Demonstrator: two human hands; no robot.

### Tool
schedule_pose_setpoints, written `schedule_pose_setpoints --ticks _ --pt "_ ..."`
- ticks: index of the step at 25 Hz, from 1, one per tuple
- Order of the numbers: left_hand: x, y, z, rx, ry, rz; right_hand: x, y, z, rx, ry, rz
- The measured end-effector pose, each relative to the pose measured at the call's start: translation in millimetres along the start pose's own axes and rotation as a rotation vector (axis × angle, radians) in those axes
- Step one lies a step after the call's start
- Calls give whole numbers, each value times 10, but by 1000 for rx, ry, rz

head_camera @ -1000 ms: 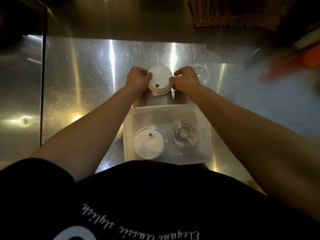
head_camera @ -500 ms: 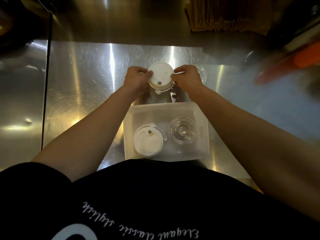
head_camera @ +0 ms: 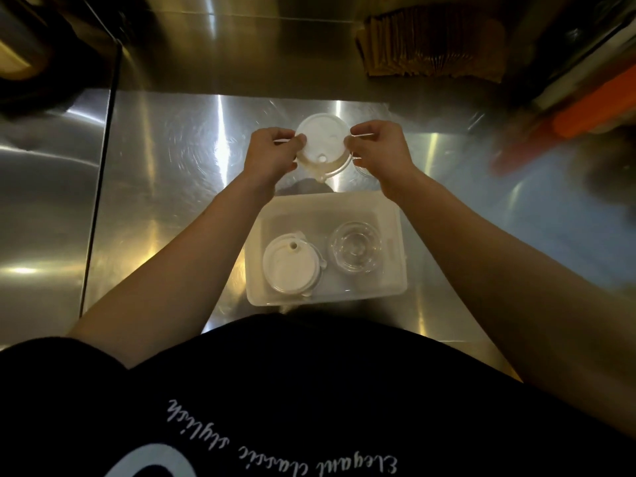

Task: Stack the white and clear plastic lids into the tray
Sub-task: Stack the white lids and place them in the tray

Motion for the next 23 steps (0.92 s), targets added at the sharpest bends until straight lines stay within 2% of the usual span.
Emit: schedule_pose_setpoints --ticks 12,23 --pt "-273 297 498 32 -3 90 91 -110 530 -97 69 -79" --pt "-509 536 970 24 -1 43 263 -186 950 -177 59 -121"
Point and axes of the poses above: each hand's wrist, its own z-axis away from the middle knuckle, its own y-axis out of the back of the hand, x = y × z, the point moved 1 cm from there along -z, towards the middle knuckle, and after that the axes turned 4 degrees about z, right-handed, at the moved point
